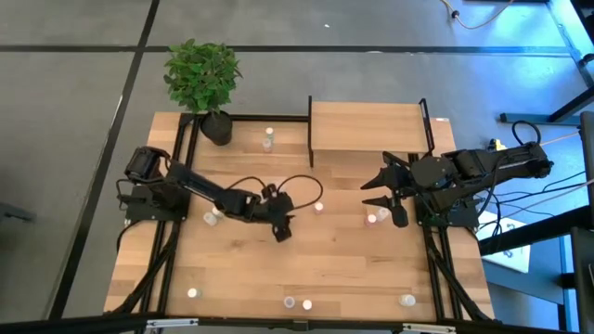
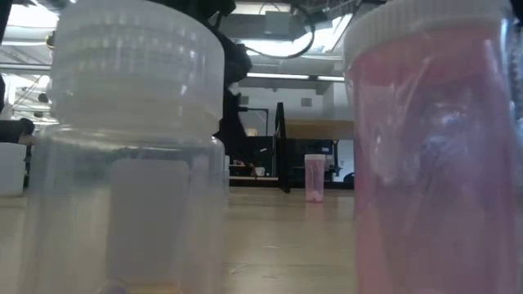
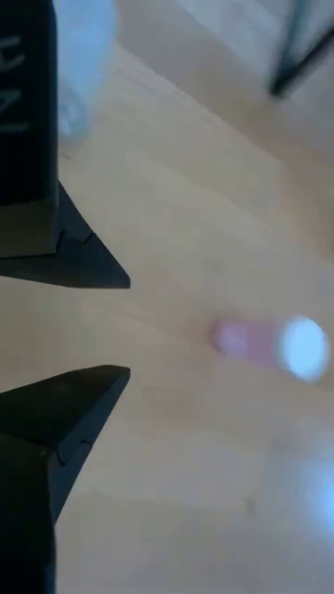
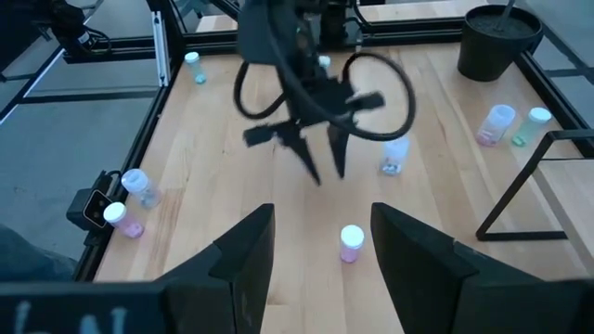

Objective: Pick and place medicine bottles onto shelf by color
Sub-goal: Put the top left pink pill bottle on the shelf

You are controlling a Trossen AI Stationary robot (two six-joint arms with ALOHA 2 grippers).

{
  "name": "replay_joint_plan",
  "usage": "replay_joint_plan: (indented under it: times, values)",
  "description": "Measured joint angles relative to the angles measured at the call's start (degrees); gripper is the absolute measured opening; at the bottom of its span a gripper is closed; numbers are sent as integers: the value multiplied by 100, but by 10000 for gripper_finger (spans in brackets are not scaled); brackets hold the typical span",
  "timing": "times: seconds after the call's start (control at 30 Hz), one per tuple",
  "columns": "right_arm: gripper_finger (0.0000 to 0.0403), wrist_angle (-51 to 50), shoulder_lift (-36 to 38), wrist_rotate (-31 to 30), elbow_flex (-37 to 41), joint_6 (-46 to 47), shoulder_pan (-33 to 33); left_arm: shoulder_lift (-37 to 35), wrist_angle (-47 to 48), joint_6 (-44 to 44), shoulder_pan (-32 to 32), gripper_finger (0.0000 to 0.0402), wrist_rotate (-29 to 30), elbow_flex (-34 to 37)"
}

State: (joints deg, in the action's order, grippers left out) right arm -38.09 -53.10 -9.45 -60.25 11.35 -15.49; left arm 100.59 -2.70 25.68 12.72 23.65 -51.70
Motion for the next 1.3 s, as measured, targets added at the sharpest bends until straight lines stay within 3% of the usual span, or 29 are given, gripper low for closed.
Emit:
replay_joint_plan:
  times: [0.17,0.5,0.77,1.3]
  values:
    - [182,4,-4,0,0,23,-2,528,-1399,-513,40,139,-78,-4]
    - [182,7,-2,-2,0,36,-1,938,-1594,-675,-289,139,-198,0]
    - [182,7,-3,-2,0,38,-2,1453,-2930,-637,-399,139,-601,2]
    - [182,8,-2,0,0,191,-2,1651,-3008,-677,-447,139,-187,0]
